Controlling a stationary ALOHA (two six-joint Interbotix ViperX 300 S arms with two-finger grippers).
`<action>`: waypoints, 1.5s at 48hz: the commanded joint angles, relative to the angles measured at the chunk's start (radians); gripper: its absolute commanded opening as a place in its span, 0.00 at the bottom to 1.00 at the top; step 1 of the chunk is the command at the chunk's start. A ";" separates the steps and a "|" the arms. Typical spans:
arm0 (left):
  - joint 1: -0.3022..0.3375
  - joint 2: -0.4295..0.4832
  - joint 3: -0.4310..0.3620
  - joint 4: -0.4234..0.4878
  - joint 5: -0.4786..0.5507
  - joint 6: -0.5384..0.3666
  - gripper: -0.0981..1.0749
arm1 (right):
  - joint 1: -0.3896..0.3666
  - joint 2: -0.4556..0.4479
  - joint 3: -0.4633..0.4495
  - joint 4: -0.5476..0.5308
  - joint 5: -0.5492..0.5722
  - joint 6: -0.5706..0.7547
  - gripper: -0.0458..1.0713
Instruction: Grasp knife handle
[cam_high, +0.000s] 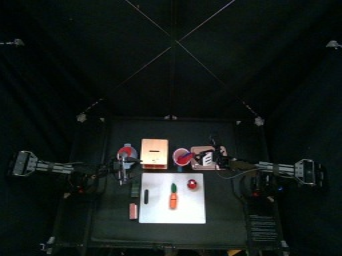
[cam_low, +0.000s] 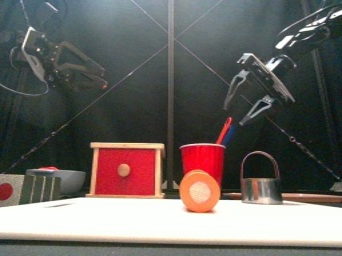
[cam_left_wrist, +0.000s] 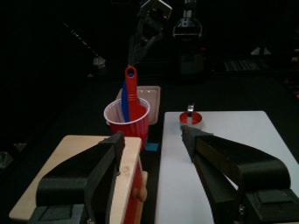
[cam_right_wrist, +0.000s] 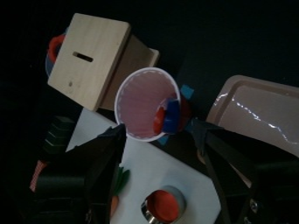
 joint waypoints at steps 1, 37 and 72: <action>0.003 0.000 -0.011 0.003 -0.011 0.000 0.85 | -0.011 0.023 -0.058 0.069 0.012 -0.063 0.87; 0.012 0.000 0.020 0.005 -0.009 0.000 0.85 | -0.037 0.106 -0.161 0.296 0.054 -0.253 0.86; 0.025 0.000 0.035 0.005 -0.008 0.000 0.85 | 0.008 0.232 -0.210 0.345 0.058 -0.253 0.86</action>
